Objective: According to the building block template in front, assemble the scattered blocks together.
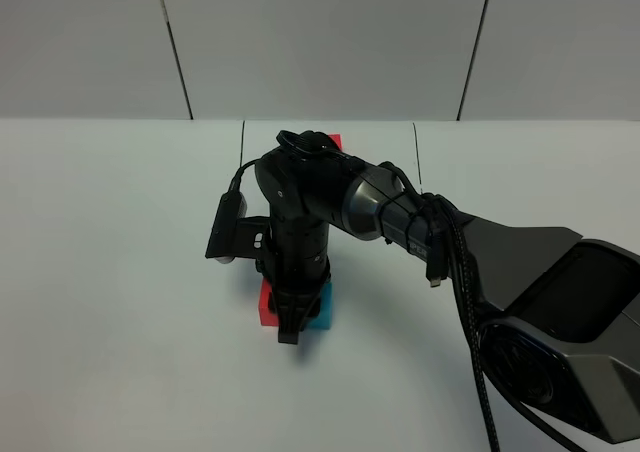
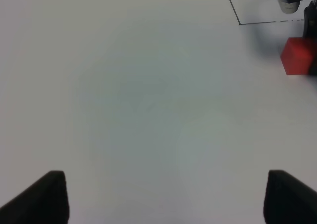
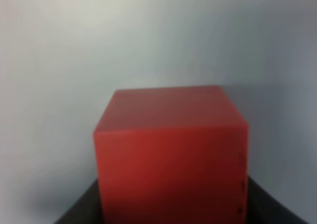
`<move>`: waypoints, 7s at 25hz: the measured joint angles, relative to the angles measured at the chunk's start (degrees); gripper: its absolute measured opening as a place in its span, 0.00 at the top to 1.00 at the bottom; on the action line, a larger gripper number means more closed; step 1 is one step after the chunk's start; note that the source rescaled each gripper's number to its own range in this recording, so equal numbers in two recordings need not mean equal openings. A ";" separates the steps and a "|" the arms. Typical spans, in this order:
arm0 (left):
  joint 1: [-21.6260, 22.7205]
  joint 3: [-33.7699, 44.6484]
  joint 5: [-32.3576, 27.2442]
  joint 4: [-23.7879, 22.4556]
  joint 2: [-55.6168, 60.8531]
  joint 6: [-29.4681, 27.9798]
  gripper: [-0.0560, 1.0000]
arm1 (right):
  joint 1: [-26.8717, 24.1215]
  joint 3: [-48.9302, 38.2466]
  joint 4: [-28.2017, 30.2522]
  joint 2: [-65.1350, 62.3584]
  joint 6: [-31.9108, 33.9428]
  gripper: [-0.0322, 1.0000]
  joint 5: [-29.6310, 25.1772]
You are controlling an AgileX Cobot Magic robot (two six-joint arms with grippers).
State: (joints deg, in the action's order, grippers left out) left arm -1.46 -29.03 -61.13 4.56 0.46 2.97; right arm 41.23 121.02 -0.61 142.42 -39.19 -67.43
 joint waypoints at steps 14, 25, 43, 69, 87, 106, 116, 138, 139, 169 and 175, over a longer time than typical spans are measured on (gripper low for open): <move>0.00 0.00 0.00 0.00 0.00 0.00 0.31 | -2.08 4.12 0.61 -0.59 54.69 0.94 -1.98; 0.00 0.00 0.00 0.00 0.00 0.00 0.31 | -4.04 4.13 0.61 -0.59 73.91 0.94 -2.04; 0.00 0.00 0.00 0.00 0.00 0.00 0.31 | -4.04 2.74 -0.75 0.06 75.70 0.94 -1.31; 0.00 0.00 0.00 -0.01 0.00 0.00 0.31 | -4.04 0.71 -0.82 0.25 74.40 0.39 0.60; 0.00 0.00 0.00 -0.01 0.00 0.00 0.31 | -8.21 0.71 -0.77 -15.38 65.22 0.00 0.39; 0.00 0.00 0.00 -0.01 0.00 0.00 0.31 | -37.24 -38.71 1.57 -42.93 50.54 0.00 8.90; 0.00 0.00 0.00 -0.01 0.00 0.00 0.31 | -38.78 -65.22 3.47 -73.83 49.72 0.00 10.52; 0.00 0.00 0.00 -0.01 0.00 0.00 0.31 | -38.78 -91.24 4.75 -131.27 47.14 0.00 8.08; 0.00 0.00 0.00 -0.01 0.00 0.00 0.31 | -38.78 -91.36 4.75 -133.33 46.91 0.00 8.08; 0.00 0.00 0.00 -0.06 0.00 0.00 0.31 | -38.78 -92.35 -2.59 -142.82 38.51 0.00 7.13; 0.00 0.00 0.00 -0.06 0.00 0.00 0.31 | -38.78 -92.35 -2.59 -142.82 38.51 0.00 7.13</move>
State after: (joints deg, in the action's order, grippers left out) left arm -1.46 -29.03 -61.13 4.50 0.46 2.97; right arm 2.45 28.67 -3.20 -0.40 -0.68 -60.31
